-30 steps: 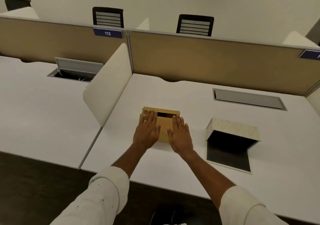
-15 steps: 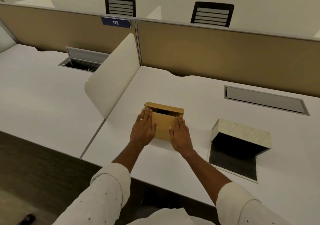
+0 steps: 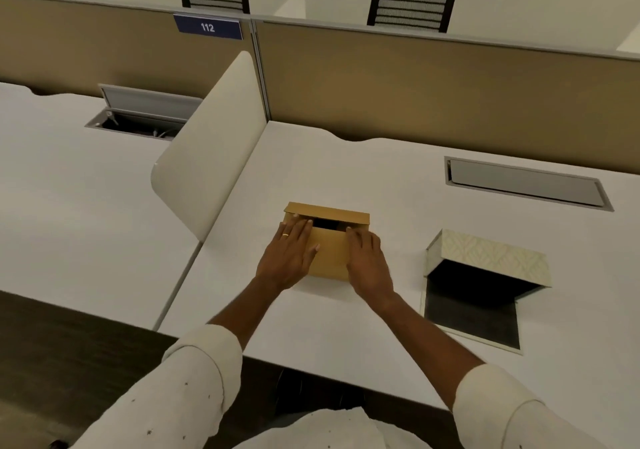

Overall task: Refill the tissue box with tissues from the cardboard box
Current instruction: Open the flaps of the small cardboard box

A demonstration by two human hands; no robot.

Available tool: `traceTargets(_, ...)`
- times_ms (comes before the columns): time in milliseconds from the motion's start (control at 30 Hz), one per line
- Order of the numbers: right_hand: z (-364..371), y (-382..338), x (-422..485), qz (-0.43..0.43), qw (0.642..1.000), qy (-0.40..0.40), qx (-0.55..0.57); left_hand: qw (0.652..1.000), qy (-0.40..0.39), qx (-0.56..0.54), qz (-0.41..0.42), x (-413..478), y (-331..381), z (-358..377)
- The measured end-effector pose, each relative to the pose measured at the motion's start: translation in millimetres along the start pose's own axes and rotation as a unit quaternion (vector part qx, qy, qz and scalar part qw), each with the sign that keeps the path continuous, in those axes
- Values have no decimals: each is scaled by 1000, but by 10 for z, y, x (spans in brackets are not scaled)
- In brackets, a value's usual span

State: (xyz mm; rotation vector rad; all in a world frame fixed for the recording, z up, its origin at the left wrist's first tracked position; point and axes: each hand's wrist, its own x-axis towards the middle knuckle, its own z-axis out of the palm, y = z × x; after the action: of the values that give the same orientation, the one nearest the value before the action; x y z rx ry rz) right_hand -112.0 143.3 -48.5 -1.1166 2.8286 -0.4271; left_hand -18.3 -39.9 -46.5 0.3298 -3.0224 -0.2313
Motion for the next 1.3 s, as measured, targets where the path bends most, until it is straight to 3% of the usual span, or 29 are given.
traceTargets(167, 25, -29, -97, -36, 995, 92, -21, 988, 112, -16, 103, -32, -171, -161)
traceTargets(300, 188, -31, -307, -77, 991, 106, -39, 969, 99, 14, 227, -212, -308, -133)
traceTargets(367, 289, -25, -438, -83, 992, 95, -25, 965, 86, 8, 248, -338, -367, -95)
traceTargets(500, 486, 6, -653, -104, 992, 57, -53, 966, 30, -5, 258, -567, -424, 105)
traceTargets(633, 553, 1, -726, -105, 987, -24, -118, 978, -49, 2, 202, -625, -385, 238)
traceTargets(867, 259, -131, -198, -98, 990, 41, -93, 986, -96, -2, 135, -282, -355, 48)
traceTargets(967, 113, -256, 157, -100, 991, -23, -86, 982, -116, 23, 145, 21, -379, -93)
traceTargets(1067, 42, -282, 427, -112, 979, -90, -143, 955, -176, 133, 198, 313, -373, -171)
traceTargets(1167, -59, -259, 566, -136, 961, -117, -209, 894, -256, 265, 253, 525, -348, -230)
traceTargets(1300, -190, -265, 628, -148, 962, -120, -197, 873, -234, 311, 294, 661, -239, -353)
